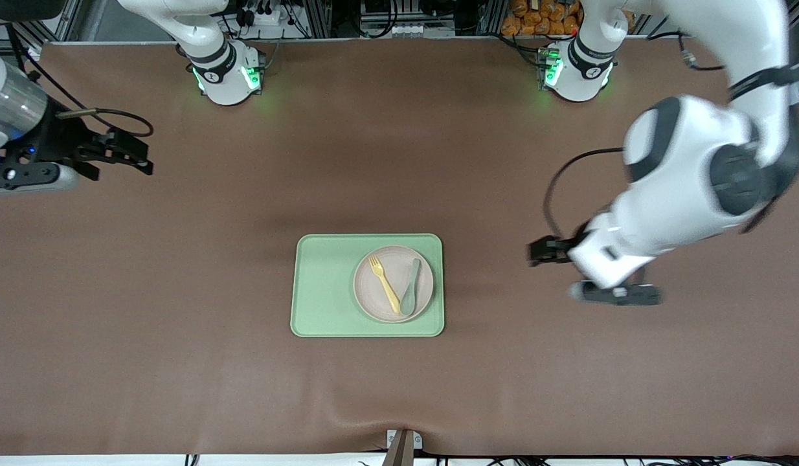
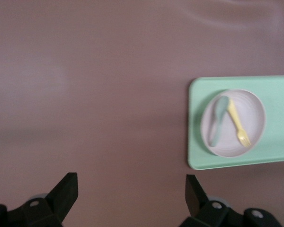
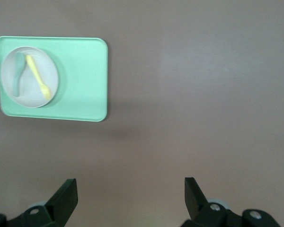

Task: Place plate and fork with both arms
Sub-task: 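Move the right gripper over the yellow fork while the left gripper retracts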

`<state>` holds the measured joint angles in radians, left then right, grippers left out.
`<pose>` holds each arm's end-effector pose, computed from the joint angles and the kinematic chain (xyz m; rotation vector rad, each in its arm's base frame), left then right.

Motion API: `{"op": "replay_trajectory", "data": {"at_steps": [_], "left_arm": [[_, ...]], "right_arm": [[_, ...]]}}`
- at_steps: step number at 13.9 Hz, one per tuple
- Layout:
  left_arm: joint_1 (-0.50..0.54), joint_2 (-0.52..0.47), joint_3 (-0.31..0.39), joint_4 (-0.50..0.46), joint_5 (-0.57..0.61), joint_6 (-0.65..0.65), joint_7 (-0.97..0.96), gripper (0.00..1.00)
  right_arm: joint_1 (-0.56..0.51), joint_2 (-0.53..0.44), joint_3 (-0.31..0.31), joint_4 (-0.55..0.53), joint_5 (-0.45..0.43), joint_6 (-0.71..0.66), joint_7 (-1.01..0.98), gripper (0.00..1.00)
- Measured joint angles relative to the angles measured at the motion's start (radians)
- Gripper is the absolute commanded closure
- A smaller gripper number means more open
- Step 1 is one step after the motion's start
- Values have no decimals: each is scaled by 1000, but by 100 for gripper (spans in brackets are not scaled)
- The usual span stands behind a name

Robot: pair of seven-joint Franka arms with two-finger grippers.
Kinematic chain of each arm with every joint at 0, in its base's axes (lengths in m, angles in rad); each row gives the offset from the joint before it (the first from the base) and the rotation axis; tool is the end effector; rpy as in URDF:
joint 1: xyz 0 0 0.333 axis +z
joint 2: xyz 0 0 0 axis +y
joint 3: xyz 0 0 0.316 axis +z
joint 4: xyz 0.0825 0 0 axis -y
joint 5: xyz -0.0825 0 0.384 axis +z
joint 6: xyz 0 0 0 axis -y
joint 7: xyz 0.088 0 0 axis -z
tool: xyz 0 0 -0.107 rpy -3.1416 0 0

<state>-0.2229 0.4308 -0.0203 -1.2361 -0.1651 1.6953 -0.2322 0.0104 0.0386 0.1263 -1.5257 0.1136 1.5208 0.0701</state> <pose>0.6649 -0.1781 0.5280 2.9671 0.0136 -0.0192 0.5545 0.0875 0.6208 -3.0253 -0.1057 0.0835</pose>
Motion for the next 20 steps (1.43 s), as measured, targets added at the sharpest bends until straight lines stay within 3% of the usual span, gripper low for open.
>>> {"op": "replay_trajectory", "data": {"at_steps": [3,7,14,20], "left_arm": [[119,-56,-1,-12,23,-73,48,0],[124,-137,-8,-95,167,-69,48,0],[198,-307,-10,-289,203,-7,121,0],[193,-386,-87,-381,208,35,121,0]], "right_arm": [[60,66,2,37,3,47,0,0],[155,215,5,132,3,144,82,0],[317,495,2,278,-8,331,147,0],[391,682,-2,342,-78,503,154,0]]}}
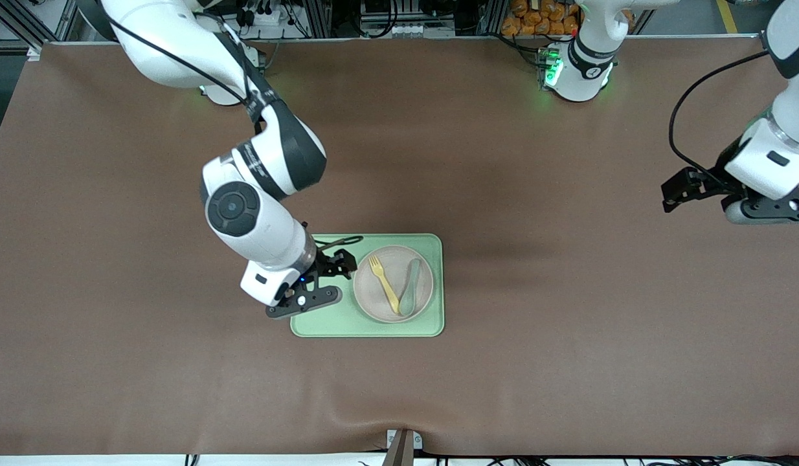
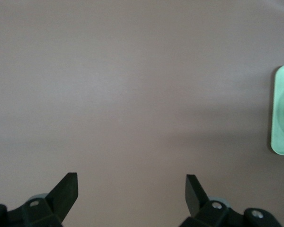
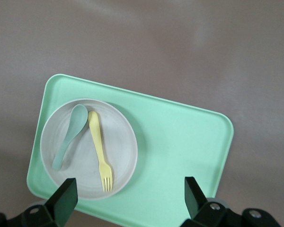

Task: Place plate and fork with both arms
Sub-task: 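Move the right gripper over the yellow fork while the left gripper retracts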

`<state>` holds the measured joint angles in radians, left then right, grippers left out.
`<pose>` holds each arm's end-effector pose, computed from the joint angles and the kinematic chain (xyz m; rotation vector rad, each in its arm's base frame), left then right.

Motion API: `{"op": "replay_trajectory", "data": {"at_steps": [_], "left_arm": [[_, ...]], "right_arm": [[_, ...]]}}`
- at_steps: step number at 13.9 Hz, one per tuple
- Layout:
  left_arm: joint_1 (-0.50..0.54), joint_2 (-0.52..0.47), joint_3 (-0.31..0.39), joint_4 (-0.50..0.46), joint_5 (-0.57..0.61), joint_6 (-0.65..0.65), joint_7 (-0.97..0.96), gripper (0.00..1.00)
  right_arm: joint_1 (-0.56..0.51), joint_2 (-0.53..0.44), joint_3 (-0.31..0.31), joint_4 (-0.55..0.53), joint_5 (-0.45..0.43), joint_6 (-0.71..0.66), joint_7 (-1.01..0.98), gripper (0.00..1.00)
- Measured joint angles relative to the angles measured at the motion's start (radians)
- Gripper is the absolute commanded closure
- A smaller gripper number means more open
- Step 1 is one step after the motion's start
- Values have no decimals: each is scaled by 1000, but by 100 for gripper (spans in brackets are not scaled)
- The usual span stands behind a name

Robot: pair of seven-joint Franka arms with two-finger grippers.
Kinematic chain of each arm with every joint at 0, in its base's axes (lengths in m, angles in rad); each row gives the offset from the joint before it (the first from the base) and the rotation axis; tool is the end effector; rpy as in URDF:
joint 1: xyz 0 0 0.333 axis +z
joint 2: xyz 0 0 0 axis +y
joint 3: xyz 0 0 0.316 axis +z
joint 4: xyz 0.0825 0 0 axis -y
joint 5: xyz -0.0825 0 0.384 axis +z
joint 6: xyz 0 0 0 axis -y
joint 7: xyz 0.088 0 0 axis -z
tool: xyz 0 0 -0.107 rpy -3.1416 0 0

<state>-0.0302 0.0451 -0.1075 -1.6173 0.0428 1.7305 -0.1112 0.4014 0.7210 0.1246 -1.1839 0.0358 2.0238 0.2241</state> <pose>0.5768 -0.0747 0.5914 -3.1103 0.0491 -0.1128 0.6696 0.3601 0.3751 -2.9651 -0.3761 -0.1106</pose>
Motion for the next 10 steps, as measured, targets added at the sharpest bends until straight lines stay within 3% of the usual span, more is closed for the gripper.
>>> {"op": "replay_trajectory", "data": {"at_steps": [3,6,10], "left_arm": [[0,-8,-18,-4,0,3,0,0],[17,-10,-14,-4,-3,6,-1,0],[37,-26,-13,-3,-26,-23,-6,0]], "right_arm": [[44,95,-24,24,-15,93,12,2],[108,184,-70,76,-19,158,43,16],[125,235,-76,97,-19,167,46,27]]}}
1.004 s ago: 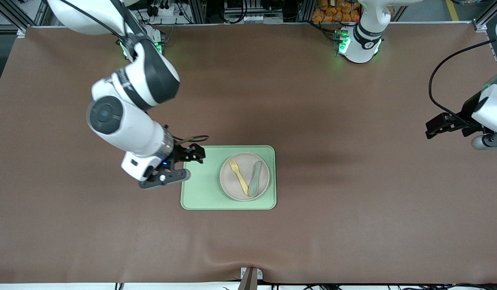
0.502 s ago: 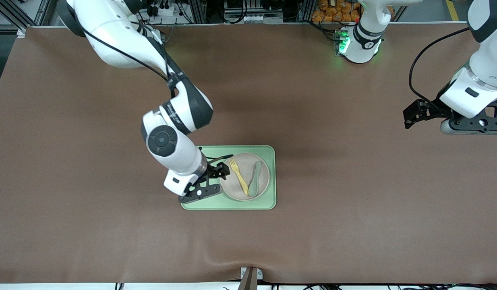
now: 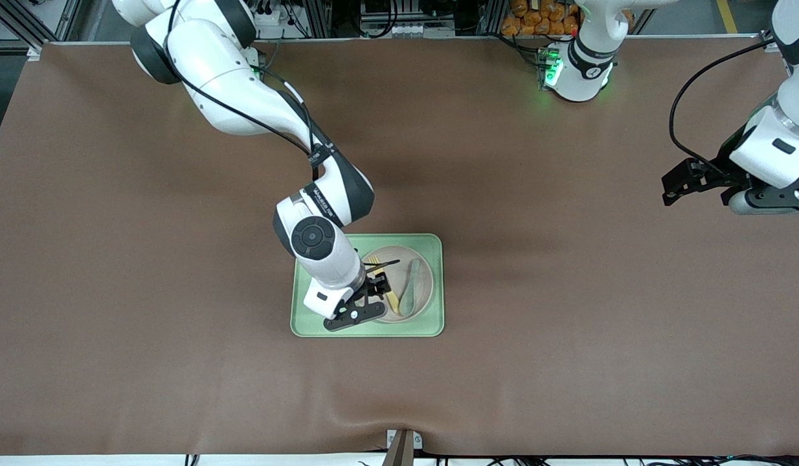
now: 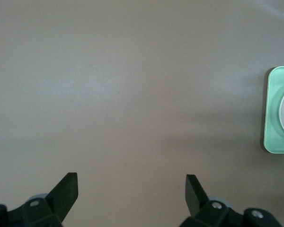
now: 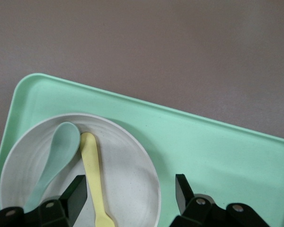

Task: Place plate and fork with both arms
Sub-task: 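Move the right gripper over the yellow fork while the left gripper retracts, then lower the right gripper and grasp the yellow fork handle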

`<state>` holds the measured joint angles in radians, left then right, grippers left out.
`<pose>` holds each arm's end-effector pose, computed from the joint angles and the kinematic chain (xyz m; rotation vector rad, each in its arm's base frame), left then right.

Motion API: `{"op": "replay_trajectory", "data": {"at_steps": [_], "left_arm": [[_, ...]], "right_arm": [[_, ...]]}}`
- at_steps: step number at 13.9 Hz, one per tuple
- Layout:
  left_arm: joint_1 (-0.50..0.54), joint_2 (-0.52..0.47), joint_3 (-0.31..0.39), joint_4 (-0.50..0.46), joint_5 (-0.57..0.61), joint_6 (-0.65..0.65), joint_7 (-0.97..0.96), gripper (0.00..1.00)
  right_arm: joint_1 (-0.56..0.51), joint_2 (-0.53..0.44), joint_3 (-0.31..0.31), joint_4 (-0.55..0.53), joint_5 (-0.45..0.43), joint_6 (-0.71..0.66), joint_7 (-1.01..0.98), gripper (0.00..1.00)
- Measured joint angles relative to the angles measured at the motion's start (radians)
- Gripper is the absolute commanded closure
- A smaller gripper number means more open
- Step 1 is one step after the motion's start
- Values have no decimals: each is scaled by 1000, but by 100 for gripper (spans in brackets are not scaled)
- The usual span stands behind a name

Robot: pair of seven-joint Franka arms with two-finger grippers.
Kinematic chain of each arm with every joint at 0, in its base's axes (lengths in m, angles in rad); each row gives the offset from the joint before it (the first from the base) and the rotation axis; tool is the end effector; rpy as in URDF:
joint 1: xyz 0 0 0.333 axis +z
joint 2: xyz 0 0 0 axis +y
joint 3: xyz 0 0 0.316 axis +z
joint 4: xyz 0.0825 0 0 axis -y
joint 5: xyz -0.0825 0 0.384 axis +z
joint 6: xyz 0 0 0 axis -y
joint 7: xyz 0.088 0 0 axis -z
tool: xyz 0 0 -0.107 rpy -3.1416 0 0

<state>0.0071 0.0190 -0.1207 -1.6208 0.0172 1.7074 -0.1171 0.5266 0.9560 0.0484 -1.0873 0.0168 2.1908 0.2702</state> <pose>0.5688 -0.0626 0.6025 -3.1328 -0.0029 -0.1081 0.6680 0.4181 0.2542 -3.0001 -0.4115 -0.1728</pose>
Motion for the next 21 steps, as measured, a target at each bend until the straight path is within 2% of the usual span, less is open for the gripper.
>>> {"op": "replay_trajectory", "data": {"at_steps": [5,8,11,21], "left_arm": [[2,-40,1,0,-1,-66,-5,0],[2,-50,1,1,-1,-71,-5,0],[2,-50,1,1,-1,-77,-6,0],[3,-50,1,0,-1,-103,-6,0]], "right_arm": [[18,22,0,1,0,0,2,32],[33,27,0,2,-1,-2,14,32],[35,39,-1,2,-2,-2,32,38],[50,61,-1,2,-18,-2,44,42]]}}
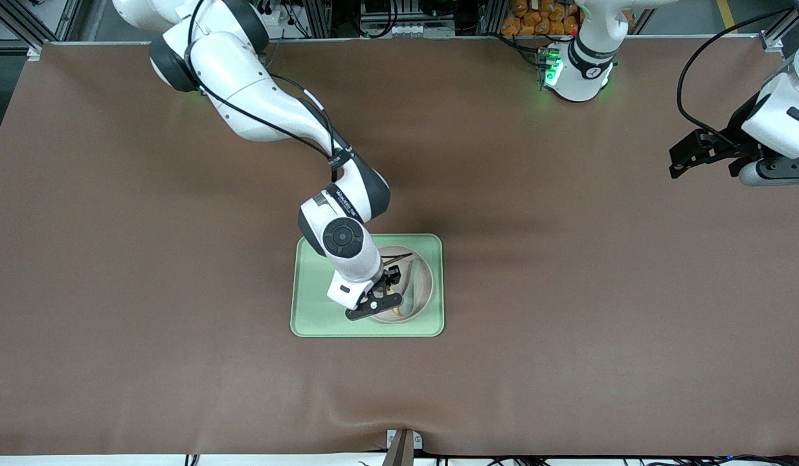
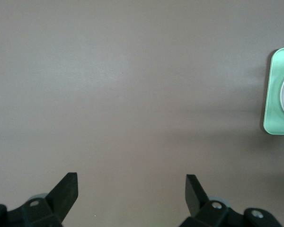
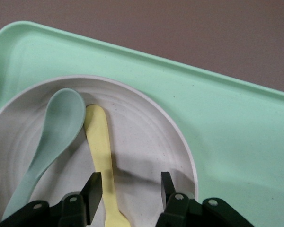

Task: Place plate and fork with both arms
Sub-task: 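Lower the right gripper and grasp the yellow fork handle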

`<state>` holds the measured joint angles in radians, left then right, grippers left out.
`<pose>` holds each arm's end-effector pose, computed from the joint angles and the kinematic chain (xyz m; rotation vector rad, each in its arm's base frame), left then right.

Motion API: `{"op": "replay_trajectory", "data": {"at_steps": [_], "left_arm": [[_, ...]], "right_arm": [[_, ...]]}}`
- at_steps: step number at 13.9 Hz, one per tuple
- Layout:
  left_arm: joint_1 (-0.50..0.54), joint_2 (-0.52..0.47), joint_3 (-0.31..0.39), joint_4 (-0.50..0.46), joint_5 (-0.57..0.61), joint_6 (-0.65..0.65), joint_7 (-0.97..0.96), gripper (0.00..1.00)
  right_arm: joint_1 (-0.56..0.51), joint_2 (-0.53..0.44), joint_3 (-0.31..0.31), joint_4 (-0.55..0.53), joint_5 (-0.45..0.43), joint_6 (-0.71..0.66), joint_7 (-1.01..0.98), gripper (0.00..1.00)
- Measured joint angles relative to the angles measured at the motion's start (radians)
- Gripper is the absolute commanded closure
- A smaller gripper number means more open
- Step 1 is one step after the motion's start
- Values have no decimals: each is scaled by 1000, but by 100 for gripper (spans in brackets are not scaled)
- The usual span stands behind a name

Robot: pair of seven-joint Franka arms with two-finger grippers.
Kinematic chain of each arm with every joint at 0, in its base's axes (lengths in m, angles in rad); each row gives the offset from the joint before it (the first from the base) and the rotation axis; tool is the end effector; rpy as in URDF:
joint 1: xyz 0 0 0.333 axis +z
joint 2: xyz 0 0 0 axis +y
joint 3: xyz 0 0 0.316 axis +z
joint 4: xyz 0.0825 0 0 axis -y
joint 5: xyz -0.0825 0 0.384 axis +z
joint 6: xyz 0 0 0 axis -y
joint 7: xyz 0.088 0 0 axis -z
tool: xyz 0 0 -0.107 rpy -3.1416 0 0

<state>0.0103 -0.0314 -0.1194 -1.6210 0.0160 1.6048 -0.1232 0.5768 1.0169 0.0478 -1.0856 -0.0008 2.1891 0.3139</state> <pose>0.5445 -0.0590 0.6209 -3.1235 -0.0214 -0.0268 0.6416 0.4470 0.2070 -3.0344 -0.4380 -0.0928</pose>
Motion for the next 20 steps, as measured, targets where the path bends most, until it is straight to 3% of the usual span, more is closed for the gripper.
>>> {"op": "replay_trajectory", "data": {"at_steps": [10,13,18,20], "left_arm": [[2,0,0,-5,0,-1,0,0],[2,0,0,-7,0,-3,0,0],[2,0,0,-13,0,-5,0,0],[2,0,0,-14,0,-5,0,0]], "right_arm": [[17,10,0,0,-22,0,26,51],[21,12,0,0,-26,0,28,62],[21,12,-1,3,-27,0,29,96],[21,11,-2,8,-27,-2,29,100]]}}
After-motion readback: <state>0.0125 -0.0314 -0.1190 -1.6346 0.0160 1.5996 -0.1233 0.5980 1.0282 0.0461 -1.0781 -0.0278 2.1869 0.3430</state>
